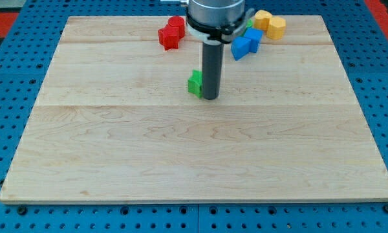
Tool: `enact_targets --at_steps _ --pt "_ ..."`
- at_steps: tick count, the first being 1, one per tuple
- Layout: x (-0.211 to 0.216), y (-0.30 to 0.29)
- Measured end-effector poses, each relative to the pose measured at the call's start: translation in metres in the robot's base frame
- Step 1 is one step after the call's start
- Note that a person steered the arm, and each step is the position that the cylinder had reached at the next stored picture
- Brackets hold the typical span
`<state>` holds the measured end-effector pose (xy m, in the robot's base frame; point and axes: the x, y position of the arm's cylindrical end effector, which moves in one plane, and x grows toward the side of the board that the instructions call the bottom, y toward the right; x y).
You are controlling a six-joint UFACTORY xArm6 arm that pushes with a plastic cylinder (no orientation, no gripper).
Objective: Place green star into green circle
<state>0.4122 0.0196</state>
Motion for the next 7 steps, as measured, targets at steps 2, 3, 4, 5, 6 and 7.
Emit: enact_targets --at_steps 2,3,4,5,6,7 --pt "-0.016 -0.042" --pt "-0.044 -0.058" --pt "-0.067 -0.076" --pt "-0.077 -0.073" --pt "-0.083 -0.062" --pt "-0.099 -0.044"
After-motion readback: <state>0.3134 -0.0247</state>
